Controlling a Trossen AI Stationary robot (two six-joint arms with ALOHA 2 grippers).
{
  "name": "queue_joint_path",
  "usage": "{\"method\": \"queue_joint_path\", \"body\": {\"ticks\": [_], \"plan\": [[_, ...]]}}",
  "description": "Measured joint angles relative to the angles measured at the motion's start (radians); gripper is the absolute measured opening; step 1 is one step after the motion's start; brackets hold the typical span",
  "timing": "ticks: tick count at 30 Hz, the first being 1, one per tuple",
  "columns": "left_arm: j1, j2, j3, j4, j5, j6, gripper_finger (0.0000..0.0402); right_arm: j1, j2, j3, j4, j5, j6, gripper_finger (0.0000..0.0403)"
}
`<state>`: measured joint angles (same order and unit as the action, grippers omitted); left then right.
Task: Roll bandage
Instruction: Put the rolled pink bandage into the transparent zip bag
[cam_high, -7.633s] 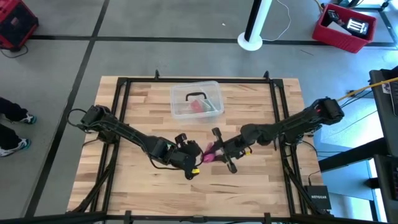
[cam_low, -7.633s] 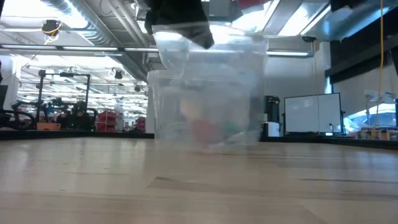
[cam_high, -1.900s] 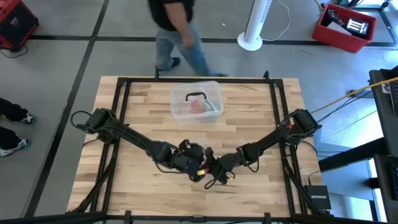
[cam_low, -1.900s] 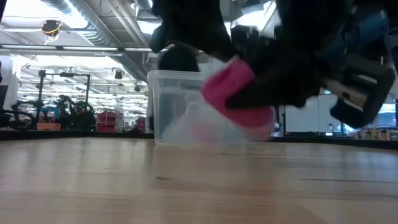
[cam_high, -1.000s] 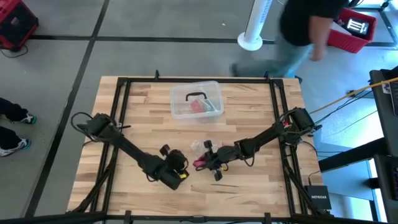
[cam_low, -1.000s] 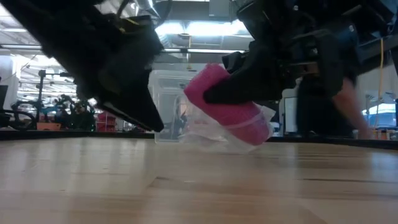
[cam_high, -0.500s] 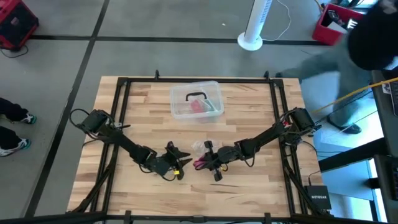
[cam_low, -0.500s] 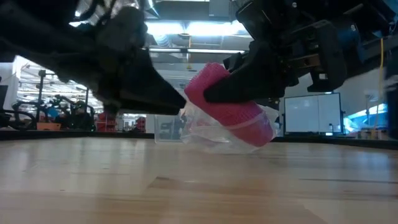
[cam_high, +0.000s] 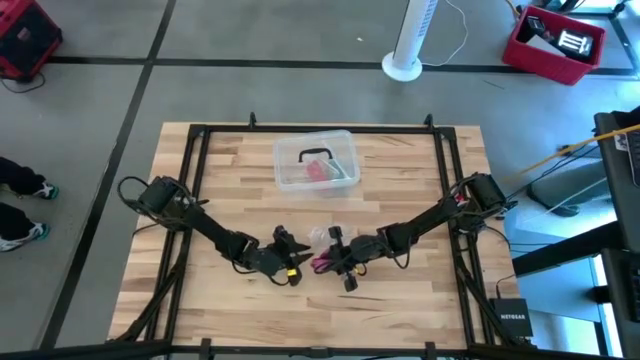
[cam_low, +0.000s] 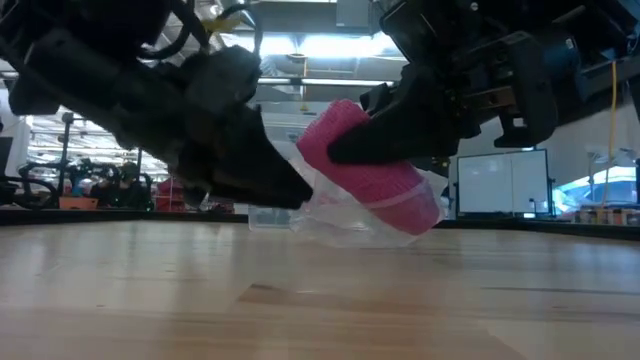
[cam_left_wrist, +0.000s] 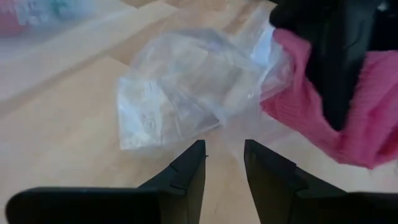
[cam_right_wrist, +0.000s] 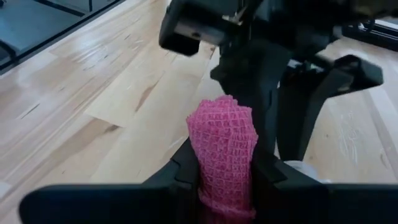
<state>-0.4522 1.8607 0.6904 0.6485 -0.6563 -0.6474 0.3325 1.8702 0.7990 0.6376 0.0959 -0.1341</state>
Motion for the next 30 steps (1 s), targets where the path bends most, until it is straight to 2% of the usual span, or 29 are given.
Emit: {"method": "queue_joint_path", "body": {"ticks": [6, 13, 30], "plan": [[0.009, 0.074, 0.037, 0.052, 0.002, 0.02, 0.01, 0.0, 0.0, 0.0, -0.005, 0.0, 0.0, 0.0072], [0.002, 0.07, 0.05, 0.034, 0.054, 0.048, 0.01, 0.0, 0.0, 0.0, -0.011, 0.0, -0.001, 0.0072], [-0.002, 0.058, 0.051, 0.052, 0.039, 0.024, 0.01, 0.001, 0.0, 0.0, -0.012, 0.0, -0.001, 0.0072]]}}
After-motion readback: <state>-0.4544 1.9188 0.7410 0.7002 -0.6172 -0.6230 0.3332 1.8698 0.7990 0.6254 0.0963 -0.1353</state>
